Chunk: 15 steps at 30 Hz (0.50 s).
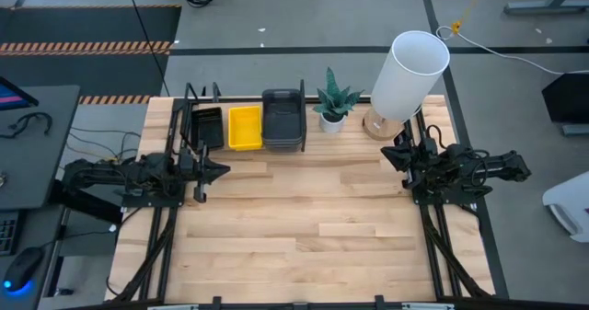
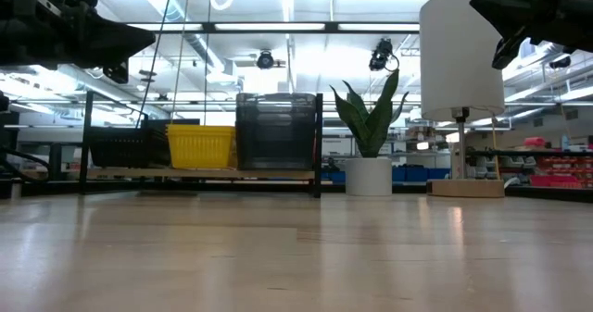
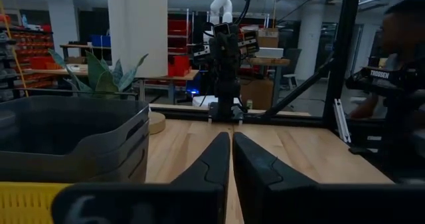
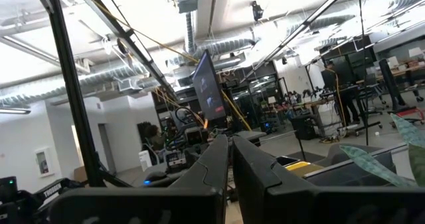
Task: Stack baskets on shelf by color
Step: Return to Home Position
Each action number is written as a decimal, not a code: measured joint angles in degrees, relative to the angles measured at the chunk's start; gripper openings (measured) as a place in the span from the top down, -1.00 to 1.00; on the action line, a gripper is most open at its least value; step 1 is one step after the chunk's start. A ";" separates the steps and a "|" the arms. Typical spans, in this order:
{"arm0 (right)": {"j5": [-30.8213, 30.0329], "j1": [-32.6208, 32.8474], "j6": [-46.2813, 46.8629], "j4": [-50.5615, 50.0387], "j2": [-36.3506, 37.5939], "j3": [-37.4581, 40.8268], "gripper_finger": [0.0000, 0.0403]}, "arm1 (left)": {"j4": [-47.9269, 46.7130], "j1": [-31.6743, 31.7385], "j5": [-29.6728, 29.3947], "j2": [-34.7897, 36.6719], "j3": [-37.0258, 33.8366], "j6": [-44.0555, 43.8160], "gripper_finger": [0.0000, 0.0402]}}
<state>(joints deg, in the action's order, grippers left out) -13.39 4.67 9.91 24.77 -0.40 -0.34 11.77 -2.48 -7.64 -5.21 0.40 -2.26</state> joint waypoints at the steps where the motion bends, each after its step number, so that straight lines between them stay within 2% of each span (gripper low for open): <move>1: -0.01 0.00 0.00 0.00 0.00 0.00 0.87 | 0.00 0.00 0.00 0.00 0.00 0.00 0.88; 8: -0.01 0.00 0.00 0.00 0.00 0.00 0.87 | 0.00 0.00 0.00 0.00 -0.02 0.00 0.82; 15: -0.01 0.00 0.00 0.00 0.00 0.00 0.87 | 0.00 0.00 0.00 0.00 -0.02 0.00 0.87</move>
<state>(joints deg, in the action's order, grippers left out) -13.39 4.67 9.91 24.77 -0.40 -0.34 11.77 -2.48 -7.64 -5.21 0.38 -2.26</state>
